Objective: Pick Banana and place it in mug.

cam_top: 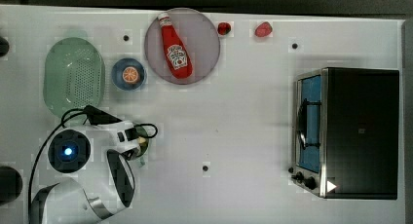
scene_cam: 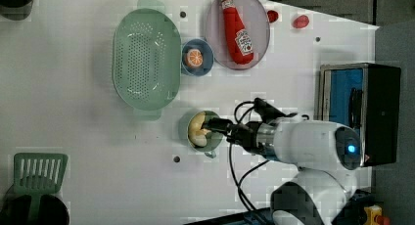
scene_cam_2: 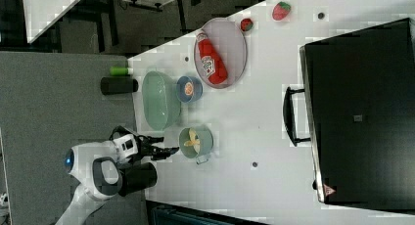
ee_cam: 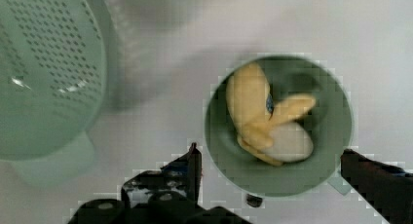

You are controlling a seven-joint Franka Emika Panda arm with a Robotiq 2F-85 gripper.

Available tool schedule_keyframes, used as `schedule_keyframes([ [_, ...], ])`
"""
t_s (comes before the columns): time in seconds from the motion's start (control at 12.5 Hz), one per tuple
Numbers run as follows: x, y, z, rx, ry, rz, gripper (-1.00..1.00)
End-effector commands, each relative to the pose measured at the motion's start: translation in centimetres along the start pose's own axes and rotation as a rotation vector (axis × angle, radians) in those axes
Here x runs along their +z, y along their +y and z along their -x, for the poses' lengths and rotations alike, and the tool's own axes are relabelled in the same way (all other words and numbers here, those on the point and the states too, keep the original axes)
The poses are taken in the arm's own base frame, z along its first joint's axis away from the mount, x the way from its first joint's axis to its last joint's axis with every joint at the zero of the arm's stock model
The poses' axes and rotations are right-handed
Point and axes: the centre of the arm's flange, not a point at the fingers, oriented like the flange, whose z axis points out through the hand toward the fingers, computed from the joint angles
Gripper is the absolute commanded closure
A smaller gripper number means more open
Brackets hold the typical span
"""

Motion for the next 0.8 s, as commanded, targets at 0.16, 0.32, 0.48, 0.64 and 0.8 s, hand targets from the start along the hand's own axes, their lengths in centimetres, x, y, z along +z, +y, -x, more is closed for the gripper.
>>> schedule_keyframes([
  [0.16,-9.6,1.8,-4.3,0.129,0.092,-0.023,-1.0],
  [0.32,-15.4,4.9,-6.4,0.202,0.056,0.041,-1.0],
  [0.48,-21.2,8.0,-8.9,0.288,0.027,0.058,-1.0],
  [0.64,-26.1,11.5,-11.7,0.357,0.019,0.038,-1.0],
  [0.8,-29.4,14.9,-14.1,0.381,0.036,0.015,-1.0],
])
